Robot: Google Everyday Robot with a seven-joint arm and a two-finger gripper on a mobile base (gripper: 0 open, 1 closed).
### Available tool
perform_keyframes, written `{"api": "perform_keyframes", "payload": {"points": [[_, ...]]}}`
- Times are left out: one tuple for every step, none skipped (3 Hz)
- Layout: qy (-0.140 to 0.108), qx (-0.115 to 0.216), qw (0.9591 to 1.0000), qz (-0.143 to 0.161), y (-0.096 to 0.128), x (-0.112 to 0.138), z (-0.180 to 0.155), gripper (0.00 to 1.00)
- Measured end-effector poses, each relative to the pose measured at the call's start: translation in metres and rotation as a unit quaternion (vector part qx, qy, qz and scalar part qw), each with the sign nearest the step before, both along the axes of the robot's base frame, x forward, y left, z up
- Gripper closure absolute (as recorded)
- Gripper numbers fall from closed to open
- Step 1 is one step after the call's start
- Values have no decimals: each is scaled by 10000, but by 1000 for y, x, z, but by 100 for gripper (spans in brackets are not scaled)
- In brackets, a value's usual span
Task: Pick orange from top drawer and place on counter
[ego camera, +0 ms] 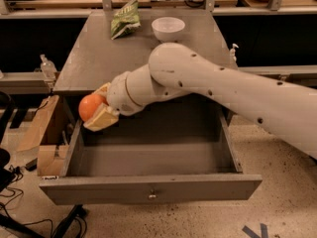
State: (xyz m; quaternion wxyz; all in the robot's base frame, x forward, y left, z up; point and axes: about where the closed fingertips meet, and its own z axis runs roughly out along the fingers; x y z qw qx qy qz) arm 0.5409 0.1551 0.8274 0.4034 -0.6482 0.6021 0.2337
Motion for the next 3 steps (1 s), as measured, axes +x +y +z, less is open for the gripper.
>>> {"api": "perform_keyframes", "payload": {"points": [[-204, 18, 9991, -358, 8, 34, 63, 100], [-452, 79, 9971, -608, 24, 85, 97, 100], [-624, 234, 9958, -628, 43, 137, 110, 100]]}}
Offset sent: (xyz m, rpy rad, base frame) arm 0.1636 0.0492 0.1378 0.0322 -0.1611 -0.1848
